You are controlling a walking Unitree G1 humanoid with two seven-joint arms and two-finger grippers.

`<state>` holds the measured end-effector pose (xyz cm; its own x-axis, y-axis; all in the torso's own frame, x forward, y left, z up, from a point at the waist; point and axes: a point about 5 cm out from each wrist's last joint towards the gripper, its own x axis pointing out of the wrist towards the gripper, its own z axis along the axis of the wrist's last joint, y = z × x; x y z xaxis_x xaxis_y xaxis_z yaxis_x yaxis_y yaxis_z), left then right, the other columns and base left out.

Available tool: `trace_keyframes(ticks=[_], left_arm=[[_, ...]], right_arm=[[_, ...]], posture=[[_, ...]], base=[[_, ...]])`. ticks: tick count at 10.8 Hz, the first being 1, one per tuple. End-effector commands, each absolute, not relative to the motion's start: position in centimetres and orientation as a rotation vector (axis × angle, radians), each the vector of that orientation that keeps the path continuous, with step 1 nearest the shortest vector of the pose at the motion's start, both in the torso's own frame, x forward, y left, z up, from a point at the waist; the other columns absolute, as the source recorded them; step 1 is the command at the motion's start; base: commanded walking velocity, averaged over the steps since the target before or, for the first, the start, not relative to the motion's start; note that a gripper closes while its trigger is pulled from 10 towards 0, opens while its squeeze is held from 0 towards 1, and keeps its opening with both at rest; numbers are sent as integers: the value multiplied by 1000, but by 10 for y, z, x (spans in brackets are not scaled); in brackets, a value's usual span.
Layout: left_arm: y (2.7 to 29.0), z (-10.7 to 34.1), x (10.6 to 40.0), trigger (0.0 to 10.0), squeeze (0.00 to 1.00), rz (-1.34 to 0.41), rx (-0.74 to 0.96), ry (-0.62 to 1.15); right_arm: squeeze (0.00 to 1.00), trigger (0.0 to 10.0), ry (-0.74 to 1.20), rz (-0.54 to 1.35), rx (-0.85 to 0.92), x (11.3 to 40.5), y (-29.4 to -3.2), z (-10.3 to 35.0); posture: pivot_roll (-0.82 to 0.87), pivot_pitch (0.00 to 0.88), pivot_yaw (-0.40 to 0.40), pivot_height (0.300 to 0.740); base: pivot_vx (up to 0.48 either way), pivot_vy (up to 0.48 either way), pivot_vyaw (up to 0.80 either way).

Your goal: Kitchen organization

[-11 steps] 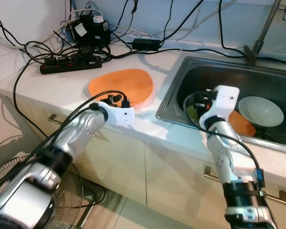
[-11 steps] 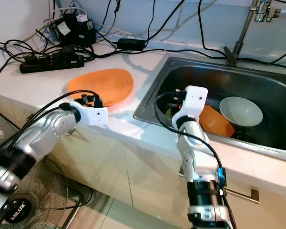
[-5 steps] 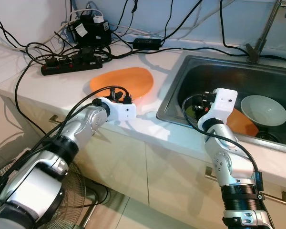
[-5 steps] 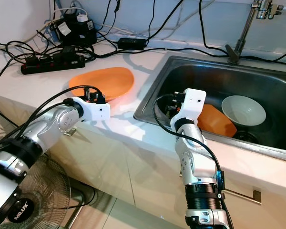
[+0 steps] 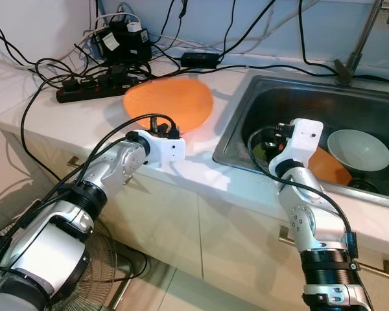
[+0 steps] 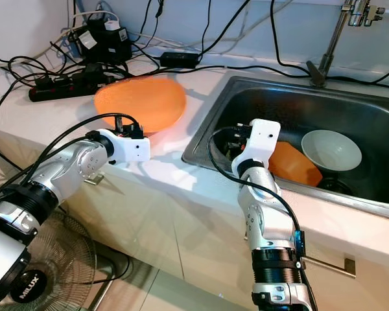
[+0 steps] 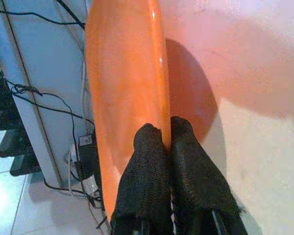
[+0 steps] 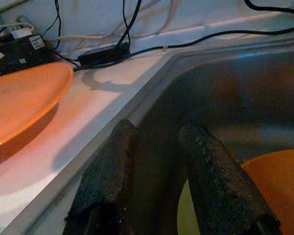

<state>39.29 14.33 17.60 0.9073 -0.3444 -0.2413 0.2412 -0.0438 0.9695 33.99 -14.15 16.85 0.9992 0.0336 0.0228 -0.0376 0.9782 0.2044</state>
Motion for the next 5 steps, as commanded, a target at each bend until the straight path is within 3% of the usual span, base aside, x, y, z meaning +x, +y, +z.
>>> trace_keyframes(ticks=[1, 4, 5], left_arm=[[151, 158, 389, 0, 0, -499, 1574, -22], [132, 202, 390, 0, 0, -385, 1567, -321], [120, 208, 385, 0, 0, -388, 1540, -413]], right_arm=[[0, 10000, -22, 46, 212, 344, -138, 172], [0, 10000, -50, 51, 225, 349, -140, 182], [1000, 10000, -67, 55, 244, 352, -141, 188]], posture=[[112, 46, 69, 740], [118, 31, 64, 740], [120, 24, 62, 740]], base=[[0, 0, 0], [0, 0, 0], [0, 0, 0]])
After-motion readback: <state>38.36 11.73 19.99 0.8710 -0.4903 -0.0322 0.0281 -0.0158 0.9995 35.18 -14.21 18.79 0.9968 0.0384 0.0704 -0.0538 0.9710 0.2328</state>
